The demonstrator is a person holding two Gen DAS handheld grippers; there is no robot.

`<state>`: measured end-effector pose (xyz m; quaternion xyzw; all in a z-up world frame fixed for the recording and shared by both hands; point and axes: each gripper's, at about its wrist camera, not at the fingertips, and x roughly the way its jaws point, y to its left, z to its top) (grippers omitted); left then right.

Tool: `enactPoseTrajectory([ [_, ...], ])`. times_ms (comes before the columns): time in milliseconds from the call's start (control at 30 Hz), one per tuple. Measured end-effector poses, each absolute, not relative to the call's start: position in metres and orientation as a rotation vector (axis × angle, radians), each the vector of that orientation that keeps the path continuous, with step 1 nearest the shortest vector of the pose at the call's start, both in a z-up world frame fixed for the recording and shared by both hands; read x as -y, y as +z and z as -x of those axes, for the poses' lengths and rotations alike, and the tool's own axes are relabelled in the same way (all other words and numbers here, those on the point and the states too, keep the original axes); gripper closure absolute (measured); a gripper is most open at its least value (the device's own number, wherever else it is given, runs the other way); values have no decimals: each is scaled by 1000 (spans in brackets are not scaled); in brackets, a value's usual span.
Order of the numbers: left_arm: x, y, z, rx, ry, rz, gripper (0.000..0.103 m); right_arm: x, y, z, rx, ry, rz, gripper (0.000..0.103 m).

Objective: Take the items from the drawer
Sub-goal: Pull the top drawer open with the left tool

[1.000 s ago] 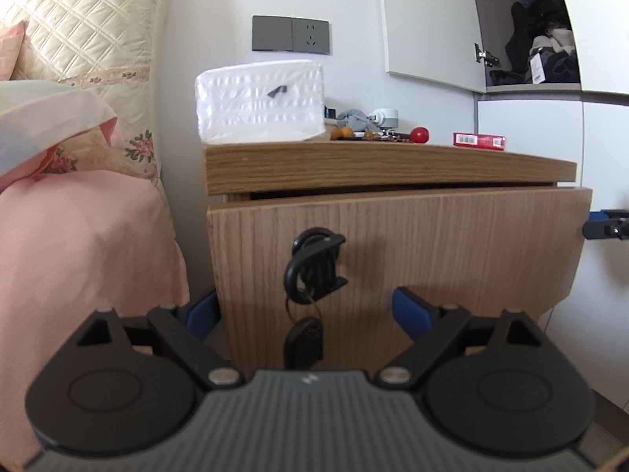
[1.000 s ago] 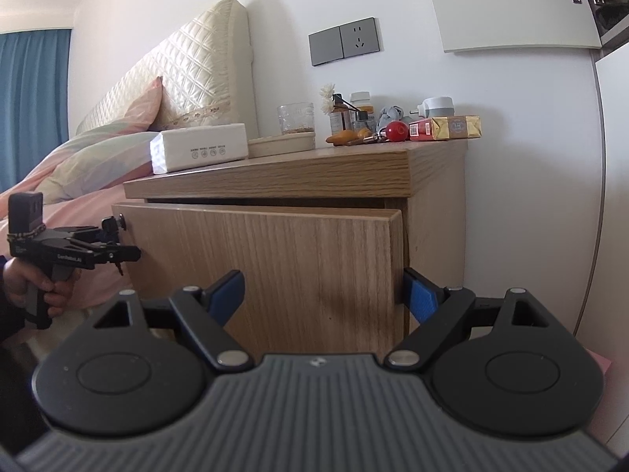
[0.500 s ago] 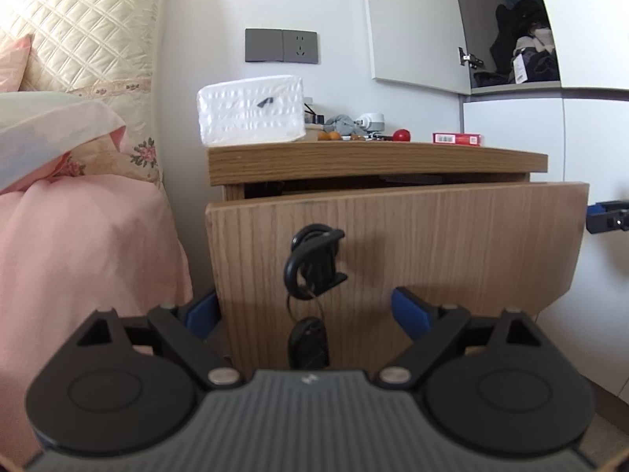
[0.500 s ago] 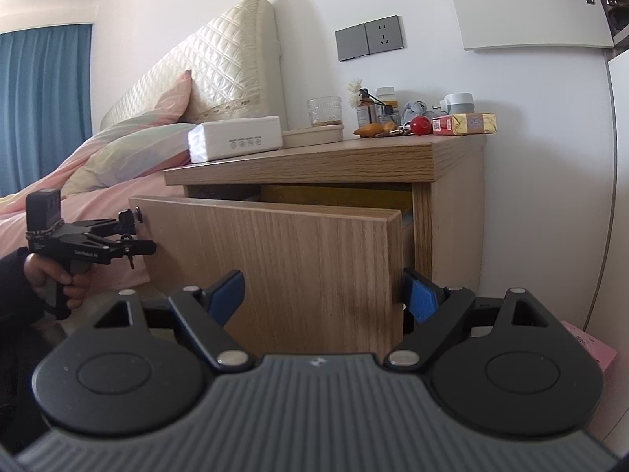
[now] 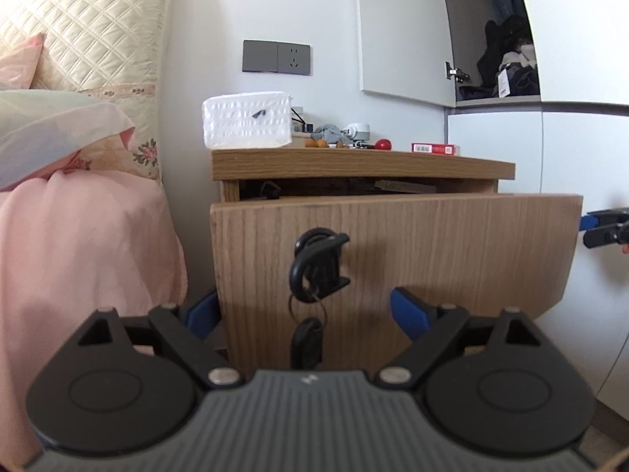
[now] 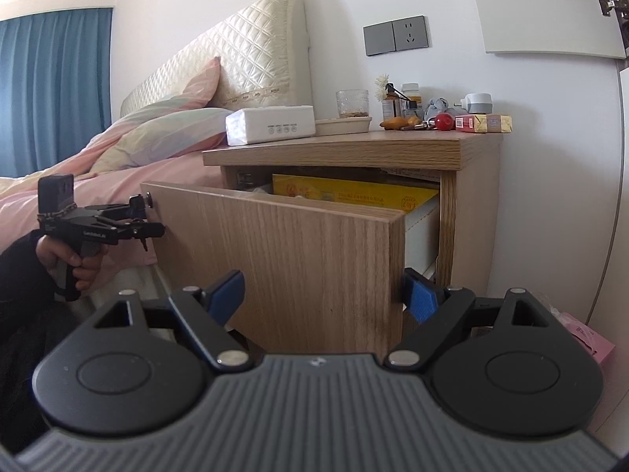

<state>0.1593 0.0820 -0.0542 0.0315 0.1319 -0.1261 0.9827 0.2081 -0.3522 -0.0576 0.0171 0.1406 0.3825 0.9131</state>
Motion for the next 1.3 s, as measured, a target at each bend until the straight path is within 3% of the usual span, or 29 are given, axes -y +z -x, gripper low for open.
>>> enactPoseTrajectory([
  [333,-79,-51,-123,-273,-261,-57,6,355,-58,-167,-283,814,-24,14],
  [1067,-80,-49,-60,-285,-271,-62,9,358,-55,-110,-295,859,30,15],
  [1300,-75,-43,-52,-287,-234,-65,9,358,-45,-92,-222,783,79,16],
])
